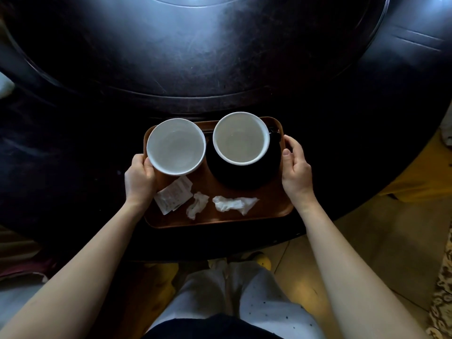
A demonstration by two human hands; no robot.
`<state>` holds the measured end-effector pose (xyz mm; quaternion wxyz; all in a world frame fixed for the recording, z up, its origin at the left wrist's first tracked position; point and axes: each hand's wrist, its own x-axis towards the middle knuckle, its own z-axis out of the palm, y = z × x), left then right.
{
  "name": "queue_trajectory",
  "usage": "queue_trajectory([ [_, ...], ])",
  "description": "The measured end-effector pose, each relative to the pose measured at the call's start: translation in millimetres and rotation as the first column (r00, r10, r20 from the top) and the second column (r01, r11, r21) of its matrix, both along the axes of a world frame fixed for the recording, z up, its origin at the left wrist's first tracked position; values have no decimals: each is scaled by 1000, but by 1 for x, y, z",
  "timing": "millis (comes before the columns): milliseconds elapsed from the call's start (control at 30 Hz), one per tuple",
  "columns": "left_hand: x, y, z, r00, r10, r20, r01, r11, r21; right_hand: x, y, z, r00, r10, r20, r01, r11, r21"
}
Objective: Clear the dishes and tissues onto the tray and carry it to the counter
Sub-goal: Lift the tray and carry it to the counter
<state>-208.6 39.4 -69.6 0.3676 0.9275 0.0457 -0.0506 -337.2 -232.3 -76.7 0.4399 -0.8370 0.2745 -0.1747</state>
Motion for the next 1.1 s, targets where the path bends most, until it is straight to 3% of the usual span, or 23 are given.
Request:
queue_trajectory([
  [167, 1, 3, -1, 1000, -6, 27, 6, 1000, -3, -5, 1, -5, 997, 67, 42, -71, 992, 101],
  [333, 5, 5, 0, 998, -41, 38, 40, 999, 31, -4, -3, -1, 963, 233, -137, -222, 971, 89],
  [500, 4, 7, -1, 998, -50, 43, 49, 998, 37, -5, -10, 4, 928, 329, -176, -305, 941, 147],
  [767, 5, 3, 3, 998, -53, 23, 52, 998, 44, -10, -15, -6, 947, 308, -88, -276, 924, 263],
  [967, 3, -8, 13, 995, -92, 38, 90, 995, 46, -16, -13, 2, 989, 109, -99, -78, 957, 278],
  [1100, 2, -25, 25, 989, -134, 59, 133, 991, 24, -24, -22, 21, 997, 77, 30, -82, 934, 347],
])
